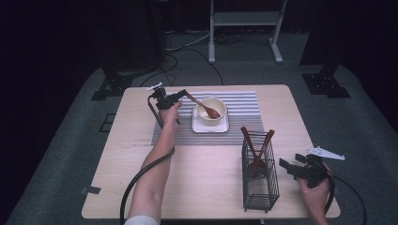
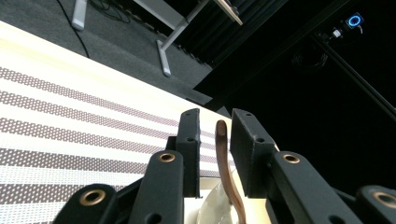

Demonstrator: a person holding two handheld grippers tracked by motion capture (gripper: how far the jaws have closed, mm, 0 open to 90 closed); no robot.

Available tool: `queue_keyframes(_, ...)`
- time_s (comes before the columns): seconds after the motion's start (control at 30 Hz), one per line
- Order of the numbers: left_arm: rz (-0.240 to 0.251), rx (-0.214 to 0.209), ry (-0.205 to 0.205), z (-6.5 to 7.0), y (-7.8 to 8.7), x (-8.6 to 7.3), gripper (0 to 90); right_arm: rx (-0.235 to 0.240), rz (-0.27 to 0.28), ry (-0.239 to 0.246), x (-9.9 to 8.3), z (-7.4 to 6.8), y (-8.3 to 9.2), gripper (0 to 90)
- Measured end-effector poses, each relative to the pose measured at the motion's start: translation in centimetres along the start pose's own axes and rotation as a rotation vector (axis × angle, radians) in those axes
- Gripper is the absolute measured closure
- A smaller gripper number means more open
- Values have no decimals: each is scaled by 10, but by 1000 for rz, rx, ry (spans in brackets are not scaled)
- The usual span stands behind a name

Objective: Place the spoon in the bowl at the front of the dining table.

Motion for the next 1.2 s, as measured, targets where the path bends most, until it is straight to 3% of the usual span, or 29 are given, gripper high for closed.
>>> queue_keyframes(0.33,-20,-25,-14,-3,6,2,608,-3,-2,1,0,-1,0,161)
queue_keyframes(0.53,-32,-20,-32,-2,10,2,471,-7,-2,4,0,-1,0,161)
queue_keyframes(0.67,-33,-14,-48,-2,15,3,433,-8,-2,6,0,-1,0,161)
queue_keyframes(0.7,-37,-11,-48,-2,16,3,374,-9,-3,6,0,-1,0,161)
queue_keyframes(0.83,-59,-13,-58,-4,18,-1,288,-10,-3,5,0,-1,0,161)
queue_keyframes(1.2,-96,-39,-80,-2,28,-14,156,-20,0,6,0,-1,0,161)
Point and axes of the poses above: each handheld gripper's, and its own axes: y roughly backward along the jaws, x roughly out of its top, z roughly to its right, the point moved 4 cm from there along -y, roughly forward along the jaws, and after that the axes turned 5 degrees about x, right-handed, at the moved point
